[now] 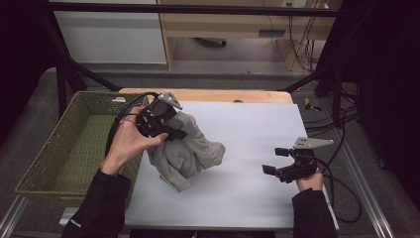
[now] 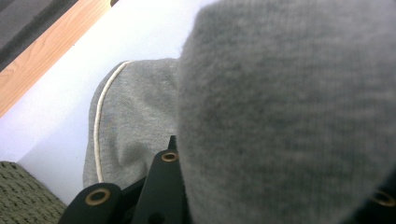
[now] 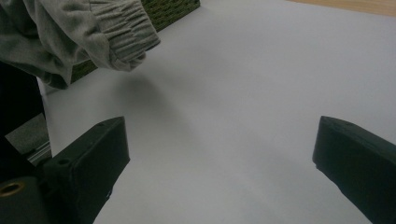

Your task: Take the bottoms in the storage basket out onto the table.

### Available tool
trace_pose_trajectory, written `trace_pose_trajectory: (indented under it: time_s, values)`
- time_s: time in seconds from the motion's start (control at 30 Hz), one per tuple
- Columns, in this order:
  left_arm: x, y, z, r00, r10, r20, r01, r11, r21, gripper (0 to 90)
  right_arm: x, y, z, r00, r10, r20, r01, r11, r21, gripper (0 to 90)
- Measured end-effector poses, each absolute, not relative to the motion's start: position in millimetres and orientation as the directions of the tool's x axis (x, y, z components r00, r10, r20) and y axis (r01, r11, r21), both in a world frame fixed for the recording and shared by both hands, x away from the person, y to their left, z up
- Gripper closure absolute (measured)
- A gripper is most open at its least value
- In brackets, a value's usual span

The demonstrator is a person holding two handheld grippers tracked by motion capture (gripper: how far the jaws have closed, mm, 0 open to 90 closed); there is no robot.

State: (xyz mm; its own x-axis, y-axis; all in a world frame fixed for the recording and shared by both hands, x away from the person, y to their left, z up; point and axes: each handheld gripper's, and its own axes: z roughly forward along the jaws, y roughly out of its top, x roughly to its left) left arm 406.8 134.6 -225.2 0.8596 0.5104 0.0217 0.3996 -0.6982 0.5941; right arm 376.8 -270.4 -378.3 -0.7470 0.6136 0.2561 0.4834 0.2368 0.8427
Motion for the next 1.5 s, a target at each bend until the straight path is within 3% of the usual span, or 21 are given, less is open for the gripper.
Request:
trace_pose_trajectory:
  time_s: [1.5]
  values:
    - [419, 105, -290, 0.872, 0.49, -0.021, 0.418, -0.722, 0.551, 75.0, 376, -271, -378, -0.747, 0.612, 0.257, 0.483, 0.234, 0.844, 4.2]
